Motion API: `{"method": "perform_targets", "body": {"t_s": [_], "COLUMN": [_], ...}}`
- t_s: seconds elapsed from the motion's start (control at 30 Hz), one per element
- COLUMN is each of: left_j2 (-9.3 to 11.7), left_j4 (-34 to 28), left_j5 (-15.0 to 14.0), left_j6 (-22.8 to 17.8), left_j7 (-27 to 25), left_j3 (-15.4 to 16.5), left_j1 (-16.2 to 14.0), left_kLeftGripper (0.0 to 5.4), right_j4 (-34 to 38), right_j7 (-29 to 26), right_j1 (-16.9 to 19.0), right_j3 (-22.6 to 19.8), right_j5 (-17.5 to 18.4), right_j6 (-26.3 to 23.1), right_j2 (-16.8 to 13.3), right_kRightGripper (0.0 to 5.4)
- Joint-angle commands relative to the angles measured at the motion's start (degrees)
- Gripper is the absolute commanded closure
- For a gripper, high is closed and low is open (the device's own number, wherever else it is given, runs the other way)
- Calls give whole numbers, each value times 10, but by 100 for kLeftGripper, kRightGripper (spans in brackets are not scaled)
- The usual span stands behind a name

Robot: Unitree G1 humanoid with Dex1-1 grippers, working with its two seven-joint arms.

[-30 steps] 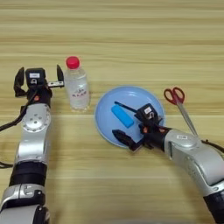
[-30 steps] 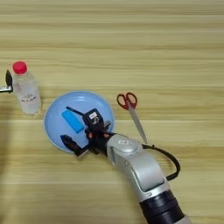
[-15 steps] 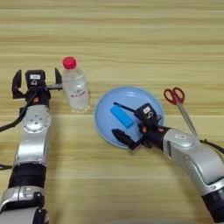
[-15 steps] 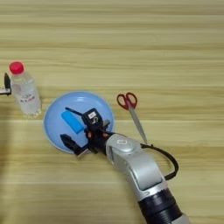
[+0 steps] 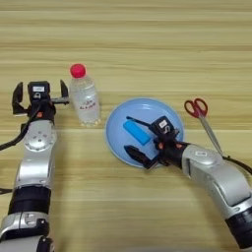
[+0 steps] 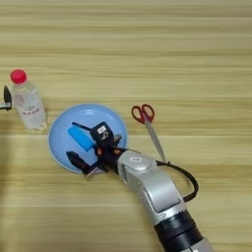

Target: Move the objects on the table

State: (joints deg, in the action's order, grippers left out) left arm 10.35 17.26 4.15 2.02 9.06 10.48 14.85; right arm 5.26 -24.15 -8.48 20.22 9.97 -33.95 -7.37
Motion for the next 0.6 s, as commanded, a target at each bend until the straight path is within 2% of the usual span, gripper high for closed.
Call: {"method": "perform_targets", "body": {"t_s": [0.03,0.6], "left_j2": [2,1], "left_j4": [-7,-7], "left_j5": [0,-3], "left_j6": [-9,-6], "left_j7": [3,2], "left_j3": [1,3], "left_j1": [-2,-1], "left_kLeftGripper": [0,0], "right_j4": [-34,-53], "right_j7": [6,-3], "right_j1": [12,16], "right_j3": [10,28], "right_j5": [-24,-66], "right_j6": [-3,23], "right_j2": [-11,-17], "right_kRightGripper": [45,229]}}
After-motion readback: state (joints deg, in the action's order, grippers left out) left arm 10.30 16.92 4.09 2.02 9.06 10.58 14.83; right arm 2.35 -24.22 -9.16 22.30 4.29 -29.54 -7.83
